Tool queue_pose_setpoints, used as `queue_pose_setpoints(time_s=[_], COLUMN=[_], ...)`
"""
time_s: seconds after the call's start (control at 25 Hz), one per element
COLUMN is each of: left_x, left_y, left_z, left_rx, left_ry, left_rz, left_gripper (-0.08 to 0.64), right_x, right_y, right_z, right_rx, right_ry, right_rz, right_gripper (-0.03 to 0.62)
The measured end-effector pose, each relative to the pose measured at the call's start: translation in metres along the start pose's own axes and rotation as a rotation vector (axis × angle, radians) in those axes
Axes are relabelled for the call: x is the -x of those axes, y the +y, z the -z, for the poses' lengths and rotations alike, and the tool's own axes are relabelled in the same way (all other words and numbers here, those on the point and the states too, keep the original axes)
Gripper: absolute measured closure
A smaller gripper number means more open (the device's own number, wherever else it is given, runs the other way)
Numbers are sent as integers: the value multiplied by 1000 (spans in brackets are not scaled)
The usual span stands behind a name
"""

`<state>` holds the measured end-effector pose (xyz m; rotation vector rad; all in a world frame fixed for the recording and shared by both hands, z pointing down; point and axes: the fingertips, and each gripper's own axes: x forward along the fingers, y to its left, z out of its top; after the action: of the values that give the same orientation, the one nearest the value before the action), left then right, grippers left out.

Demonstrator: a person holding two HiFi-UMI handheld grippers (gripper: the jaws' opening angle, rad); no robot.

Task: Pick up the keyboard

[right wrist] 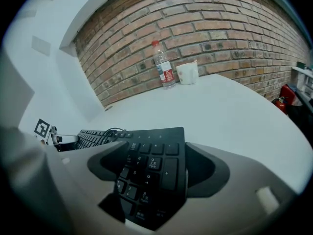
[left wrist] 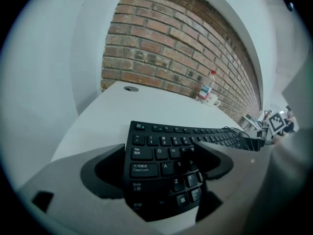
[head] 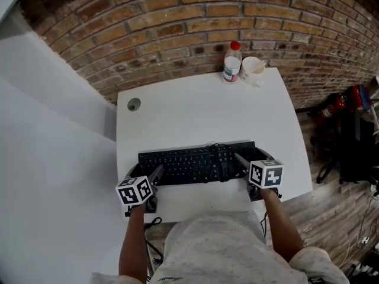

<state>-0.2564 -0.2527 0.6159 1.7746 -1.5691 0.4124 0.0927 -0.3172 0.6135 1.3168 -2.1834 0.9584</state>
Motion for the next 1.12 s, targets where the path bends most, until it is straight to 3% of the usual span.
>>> queue_pose_setpoints(time_s=[0.28, 0.6, 1.12], left_x=[2, 8, 61], left_y=[1, -11, -43], left_z=[-1, -21, -130], left_rx=[30, -13, -108], left_ry=[-17, -102, -369], left_rz=[-30, -28, 2], left_gripper=[141, 137, 135], right_x=[0, 8, 60], right_y=[-1, -3, 32], right_z=[-7, -23, -129], right_rx=[0, 4, 89], right_ry=[-26, -80, -339], right_rz=[8, 6, -30], right_gripper=[216, 216, 215])
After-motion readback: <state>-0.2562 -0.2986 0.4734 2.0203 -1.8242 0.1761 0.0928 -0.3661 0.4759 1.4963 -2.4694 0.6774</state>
